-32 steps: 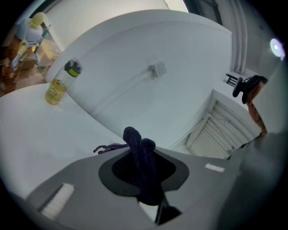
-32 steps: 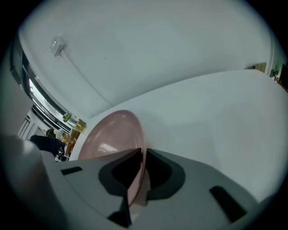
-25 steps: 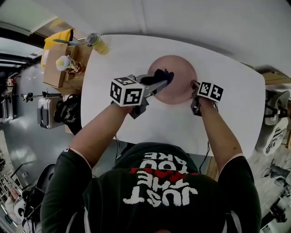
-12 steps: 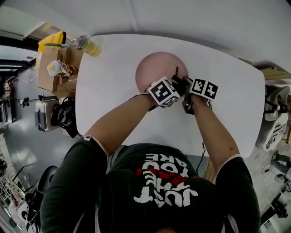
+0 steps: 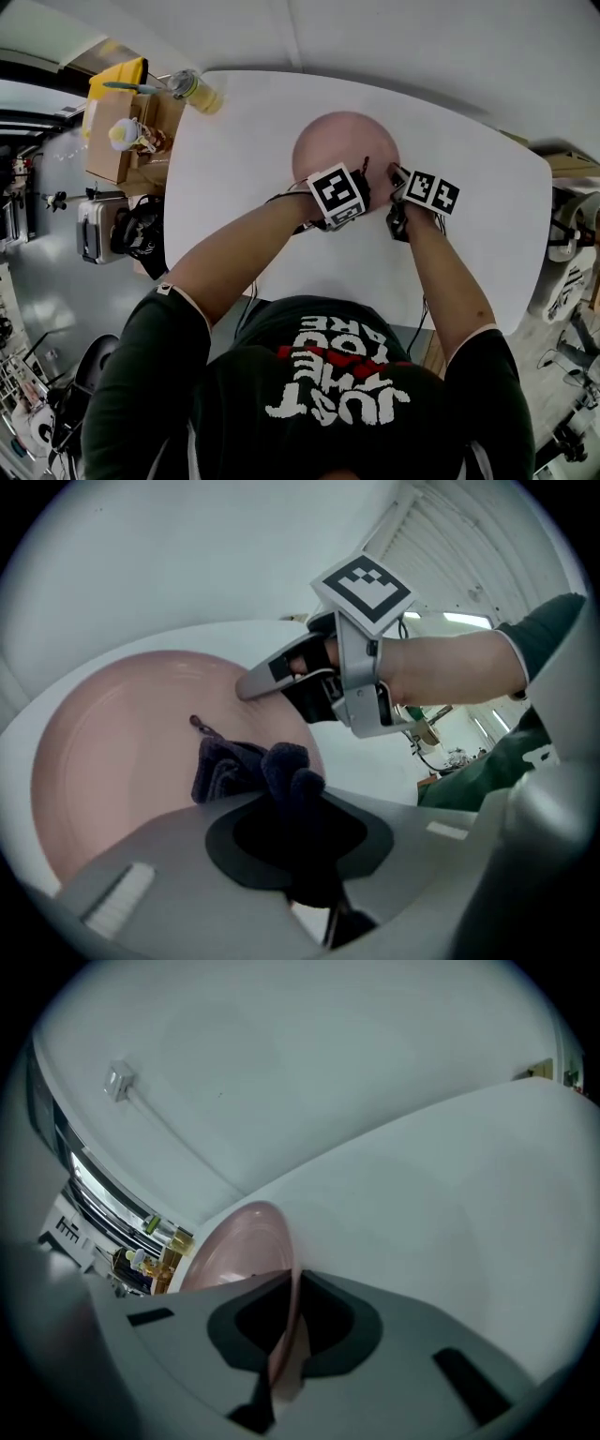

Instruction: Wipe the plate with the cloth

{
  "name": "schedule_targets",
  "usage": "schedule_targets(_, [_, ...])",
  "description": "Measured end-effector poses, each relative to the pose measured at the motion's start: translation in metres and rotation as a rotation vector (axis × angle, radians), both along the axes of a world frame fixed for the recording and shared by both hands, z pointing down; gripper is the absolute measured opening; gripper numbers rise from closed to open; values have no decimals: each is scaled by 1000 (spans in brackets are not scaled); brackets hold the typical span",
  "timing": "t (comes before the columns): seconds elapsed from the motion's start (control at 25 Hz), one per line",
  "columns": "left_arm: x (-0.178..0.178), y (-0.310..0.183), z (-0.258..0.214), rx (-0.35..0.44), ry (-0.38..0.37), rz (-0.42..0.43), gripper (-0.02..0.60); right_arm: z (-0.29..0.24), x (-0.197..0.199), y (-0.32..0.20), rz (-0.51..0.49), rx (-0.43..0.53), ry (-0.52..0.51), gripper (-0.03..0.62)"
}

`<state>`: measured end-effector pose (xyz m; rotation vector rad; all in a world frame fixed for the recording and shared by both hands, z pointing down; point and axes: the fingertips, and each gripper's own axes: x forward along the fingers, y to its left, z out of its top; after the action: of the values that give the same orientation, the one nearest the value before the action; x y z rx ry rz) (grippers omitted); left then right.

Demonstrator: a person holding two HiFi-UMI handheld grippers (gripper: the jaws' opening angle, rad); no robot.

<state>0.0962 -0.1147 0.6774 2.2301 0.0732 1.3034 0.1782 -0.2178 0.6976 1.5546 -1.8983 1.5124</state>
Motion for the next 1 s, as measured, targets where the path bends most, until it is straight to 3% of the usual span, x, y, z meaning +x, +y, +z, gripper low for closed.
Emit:
schedule_targets(0.2, [-48, -15, 4, 29, -129, -36, 64, -3, 0, 0, -49, 20, 15, 15])
schedule_targets(0.36, [-86, -53, 8, 91, -210, -173, 64, -3, -3, 1, -106, 31, 37, 15])
schedule_targets(0.48, [-102, -81, 9, 120, -229, -275, 64, -3, -6, 3, -137, 37, 47, 17])
schedule_targets(0.72, [-105, -129, 13, 224, -229, -395, 64, -3, -16, 8, -226, 38, 84, 18])
schedule_targets(1.0, [-77, -161, 20, 316, -214, -405, 64, -4, -20, 14, -270, 27, 101, 18])
